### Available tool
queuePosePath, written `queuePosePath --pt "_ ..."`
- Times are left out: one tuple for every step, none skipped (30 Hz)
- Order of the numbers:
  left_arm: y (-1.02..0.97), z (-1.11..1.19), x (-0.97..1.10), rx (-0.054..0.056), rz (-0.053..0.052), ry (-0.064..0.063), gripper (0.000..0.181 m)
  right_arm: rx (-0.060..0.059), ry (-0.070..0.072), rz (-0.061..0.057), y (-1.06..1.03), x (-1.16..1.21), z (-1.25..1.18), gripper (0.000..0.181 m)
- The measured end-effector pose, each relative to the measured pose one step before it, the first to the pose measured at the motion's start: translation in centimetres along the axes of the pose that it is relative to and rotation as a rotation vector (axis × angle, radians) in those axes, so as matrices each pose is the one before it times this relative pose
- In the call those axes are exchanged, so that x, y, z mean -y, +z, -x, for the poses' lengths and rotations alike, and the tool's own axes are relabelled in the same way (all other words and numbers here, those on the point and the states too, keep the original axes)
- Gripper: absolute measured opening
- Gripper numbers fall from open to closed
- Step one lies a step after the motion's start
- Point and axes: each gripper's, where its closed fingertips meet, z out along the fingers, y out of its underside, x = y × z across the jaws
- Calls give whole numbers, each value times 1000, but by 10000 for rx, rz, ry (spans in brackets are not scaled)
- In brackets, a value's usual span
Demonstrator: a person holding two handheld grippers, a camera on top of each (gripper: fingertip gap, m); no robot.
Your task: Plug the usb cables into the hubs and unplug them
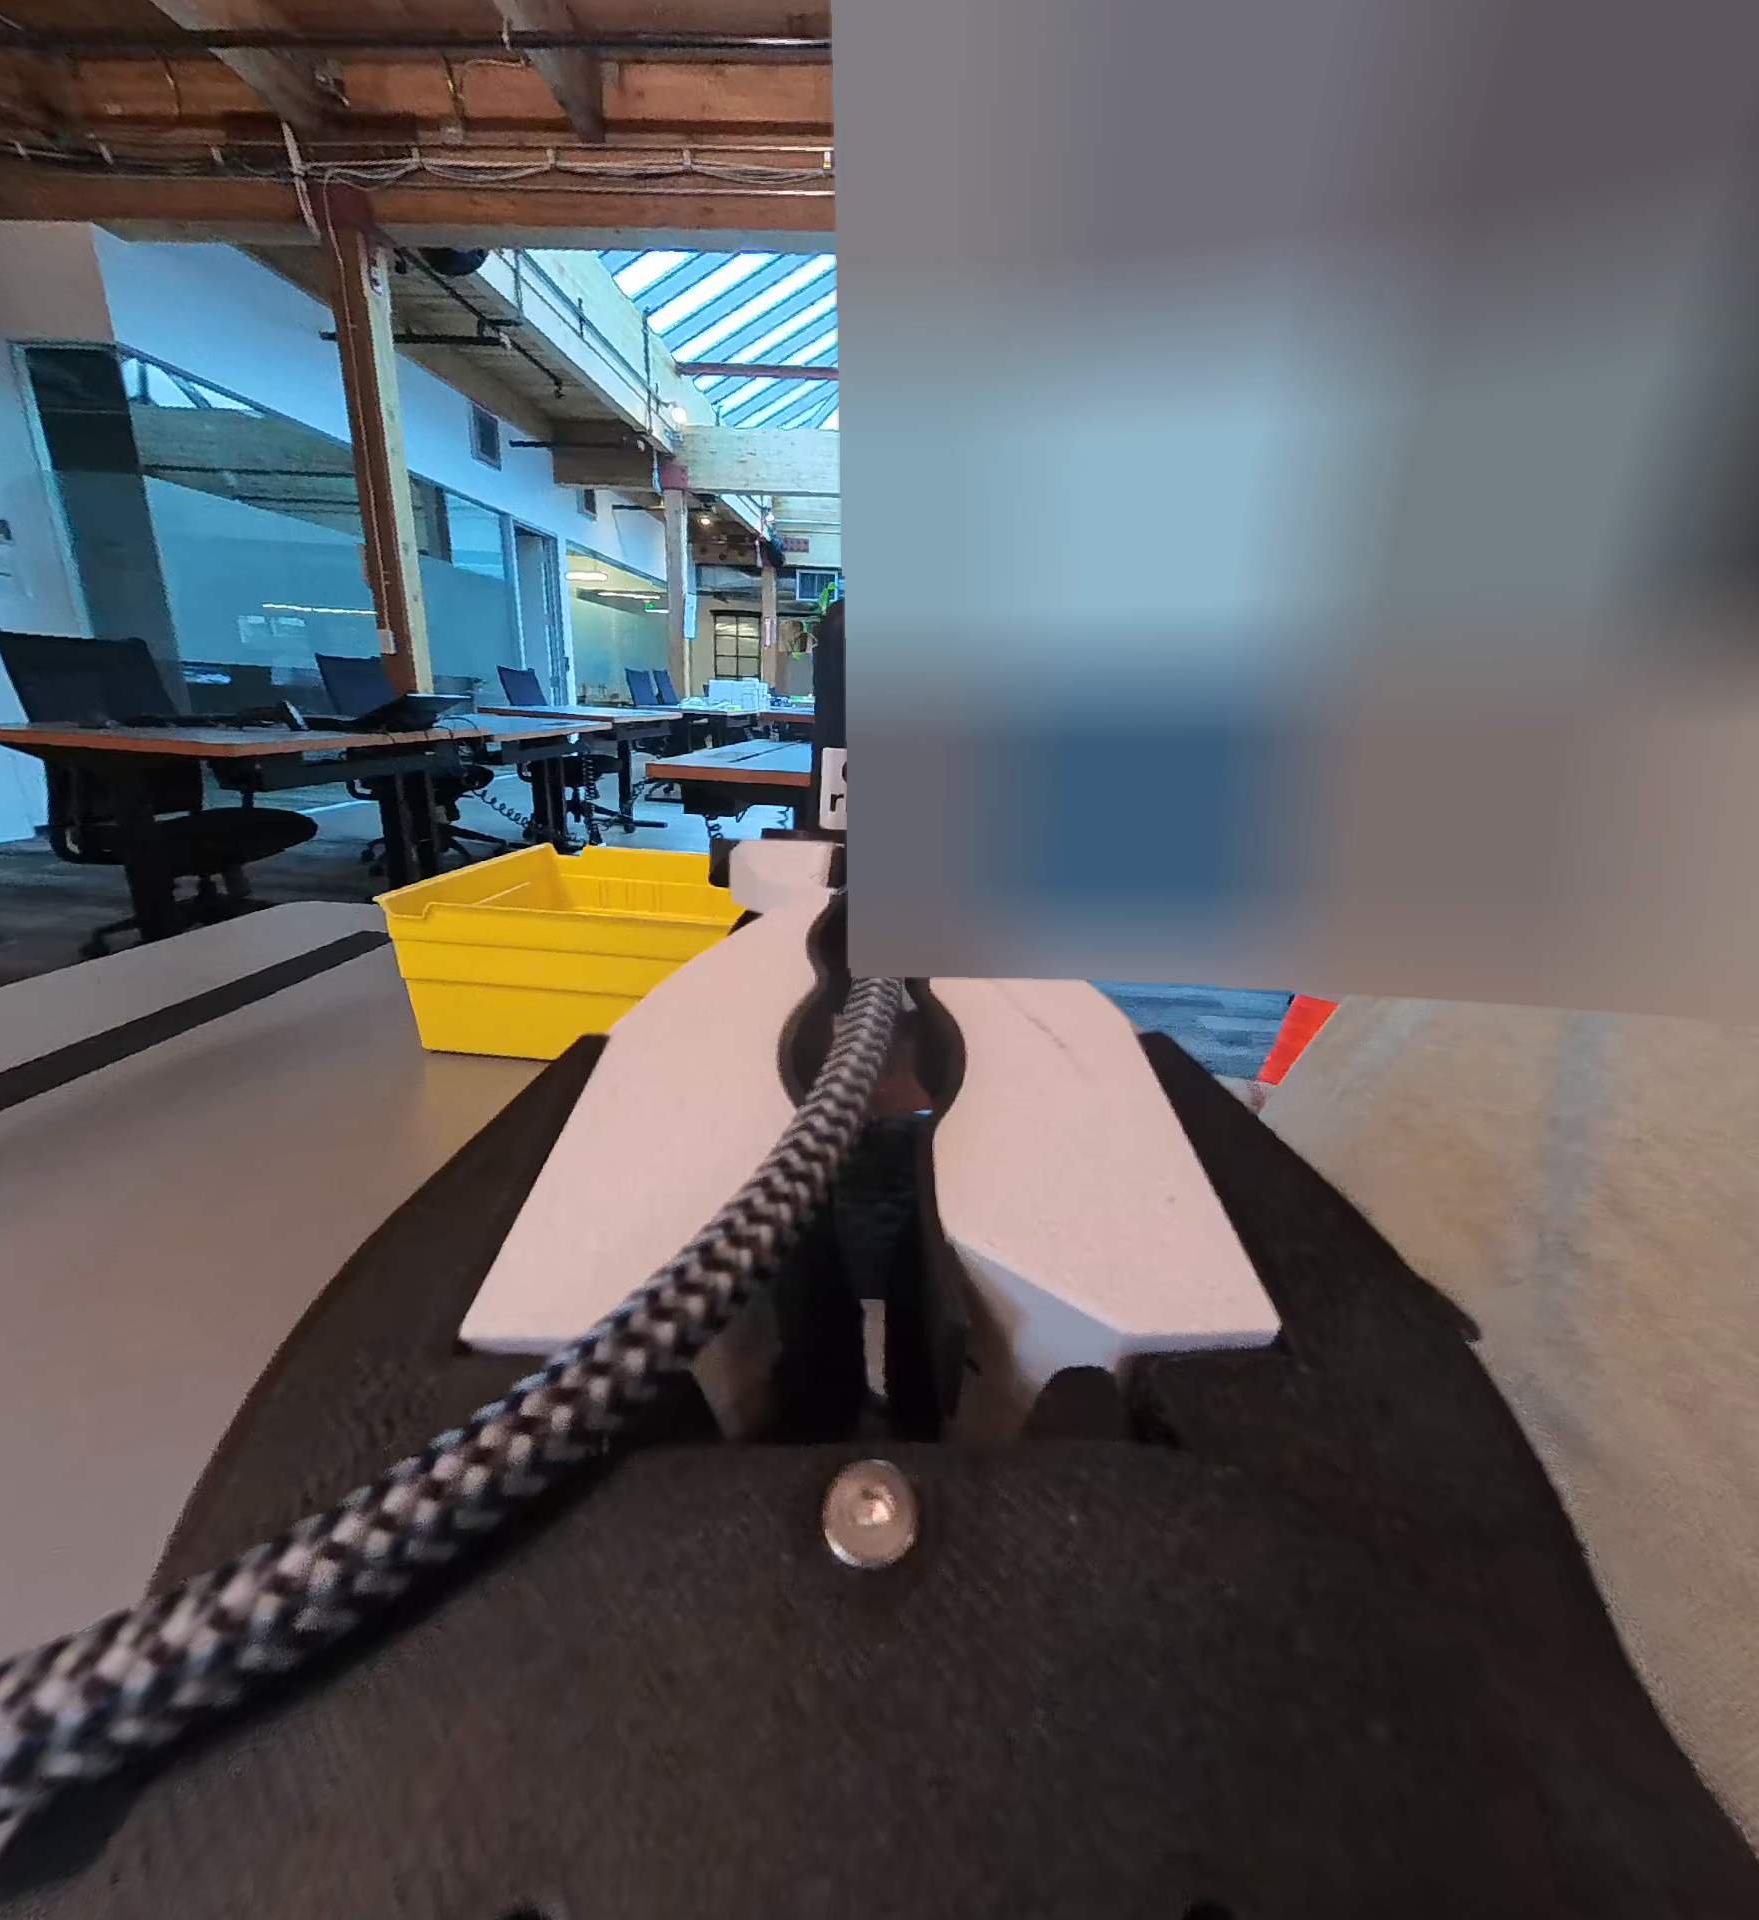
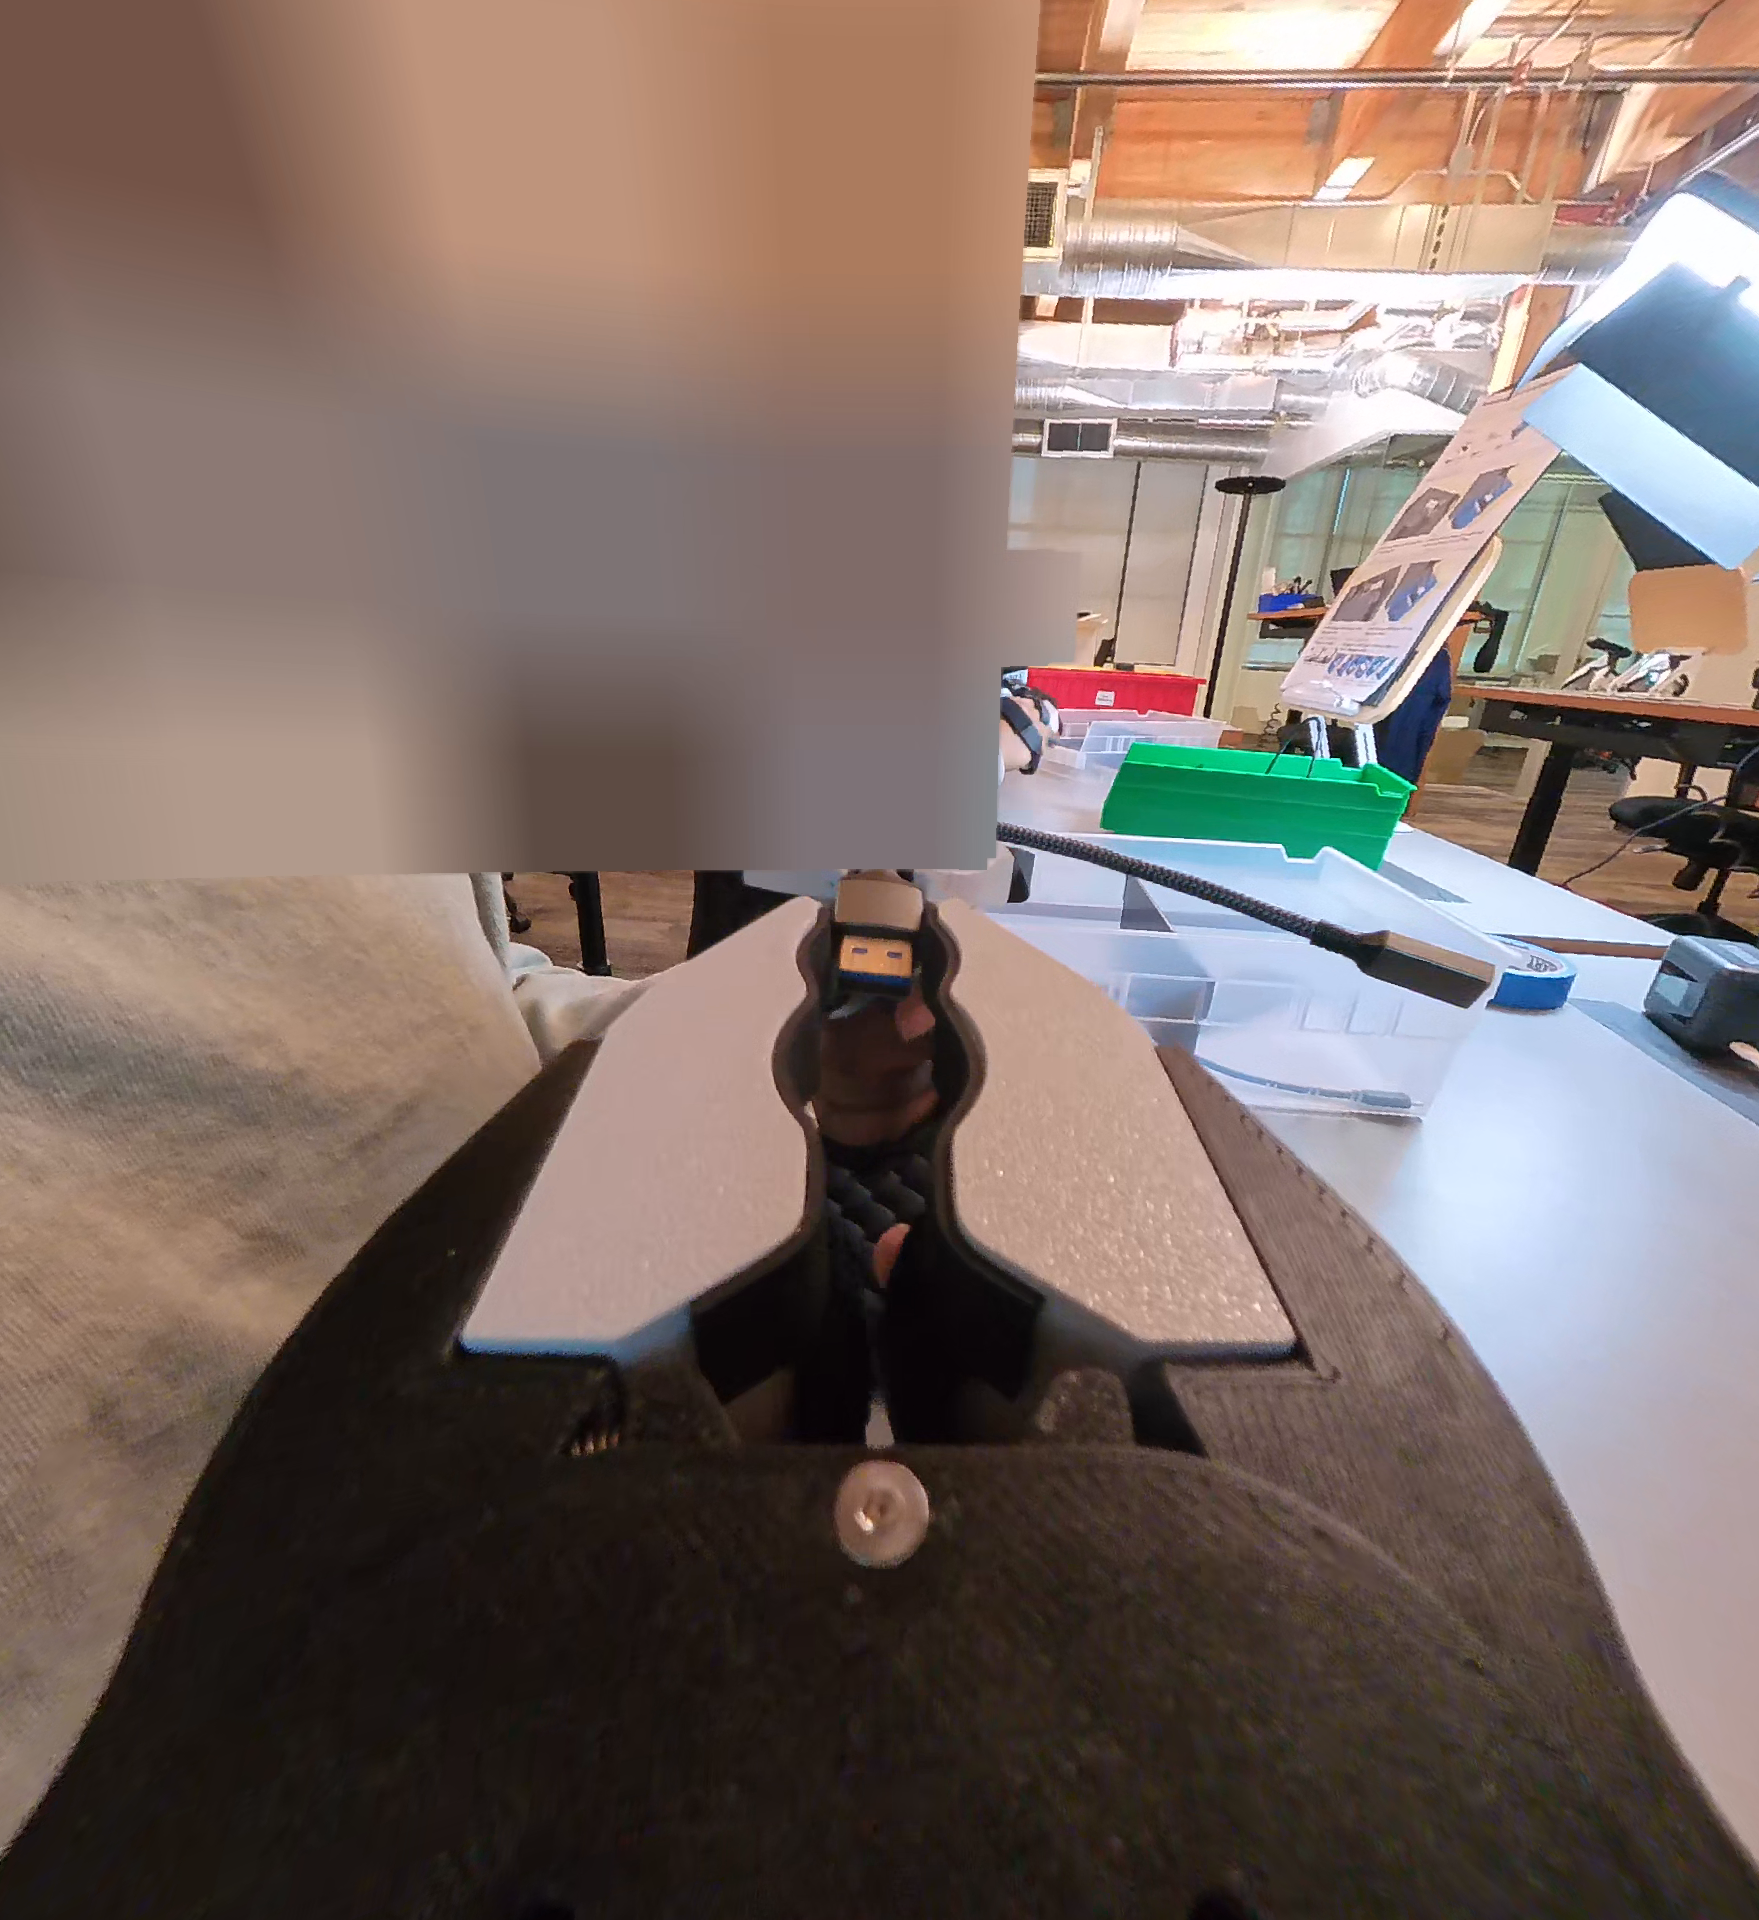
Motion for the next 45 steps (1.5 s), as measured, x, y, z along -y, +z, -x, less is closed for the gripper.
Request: queuePosePath --pt "9 21 -18 20 23 35 10 -39 5 29 -30 -24 -8 15" --pt "-6 20 -22 19 7 63 10 -36 3 27 -18 -24 -16 15" --pt "11 0 -29 17 -12 92 10 -8 36 24 -37 -28 15 15" --pt "29 -30 -59 4 -2 45 10 8 70 30 -64 -53 19 15" --pt "40 -5 -96 12 21 22 10 14 74 36 -79 -68 20 15" --pt "53 -1 -115 13 32 66 10 1 72 33 -100 -80 2 16" --pt "65 11 -92 48 21 89 10 -4 63 49 -126 -67 8 15" --pt "109 -39 -121 13 47 69 9 -14 -50 136 -199 -96 42 15" --pt "197 -80 -203 4 115 79 10 -75 -212 290 -316 -136 71 16" --pt "203 -91 -205 7 127 142 9 -208 -274 326 -564 -19 -7 18" --pt "31 44 41 64 5 125 10 -436 -245 267 -939 166 -248 28" --pt "-172 190 190 99 -53 61 10 -677 -210 373 -1324 6 -581 36" --pt "-289 271 188 86 -42 12 10 -890 -188 648 -1599 -551 -922 42" --pt "-327 374 145 128 -20 20 10 -1042 -165 977 -1733 -1370 -1251 47" --pt "-308 400 121 143 -26 53 10 -1055 -82 1202 -1660 -2133 -1411 52" --pt "-248 384 57 123 0 36 10 -842 134 1199 -1280 -2602 -1247 59" --pt "-167 346 20 108 11 39 10 -448 420 1013 -699 -2626 -762 66" --pt "-56 300 -32 87 36 76 10 -119 576 756 -187 -2284 -329 70" --pt "38 232 -62 57 62 101 10 2 429 581 161 -1862 -222 75" --pt "98 139 -40 10 51 89 10 -174 186 450 336 -1388 -554 76" --pt "141 83 -17 -25 35 74 10 -329 110 314 423 -905 -835 77" --pt "152 80 -8 -34 20 46 10 -80 123 216 497 -590 -429 77" --pt "142 99 -48 -38 26 39 9 206 107 145 480 -436 84 77" --pt "114 126 -95 -16 41 38 10 146 42 125 446 -406 80 77" --pt "82 139 -93 -25 28 14 10 -19 -46 144 373 -443 -139 76" --pt "66 103 -66 -53 -11 -40 9 1 -92 -67 243 -54 -106 75" --pt "55 106 -21 -76 -50 -95 9 74 -131 -332 63 410 34 63" --pt "73 153 -53 -57 -39 -133 10 3 -206 -315 44 431 -19 55" --pt "73 165 -59 -44 -52 -98 10 -40 -244 -101 155 154 -24 55" --pt "80 124 -119 -66 -11 -86 10 -36 -237 -11 124 113 25 55" --pt "111 93 -145 -73 39 -63 10 -68 -293 -76 1 364 84 56" --pt "124 -5 -226 -107 124 -1 10 -89 -360 -233 -173 762 163 55" --pt "194 -116 -365 -165 256 68 10 -74 -320 -387 -323 1142 205 55" --pt "277 -163 -497 -174 399 181 9 -58 -233 -398 -428 1339 201 55" --pt "383 -62 -508 -87 459 317 9 -53 -238 -267 -442 1323 206 55" --pt "486 -38 -455 -74 486 423 9 -47 -328 -92 -374 1168 256 54" --pt "555 -49 -278 -85 417 485 9 -51 -396 39 -281 988 264 54" --pt "580 -105 -45 -154 307 471 9 -48 -399 89 -182 840 257 54" --pt "584 -120 138 -230 227 364 9 -36 -355 66 -85 729 224 54" --pt "588 -172 217 -318 184 288 9 -20 -290 24 -23 620 196 54" --pt "571 -122 150 -323 206 278 9 -4 -225 10 13 493 146 54" --pt "562 58 -4 -243 293 248 9 -4 -159 35 29 316 92 54" --pt "533 107 -142 -218 358 217 9 -5 -100 67 42 174 38 54" --pt "476 156 -147 -167 354 189 9 -2 -50 75 33 82 17 54" --pt "413 152 -60 -112 303 171 9 -4 -22 68 27 44 3 54"
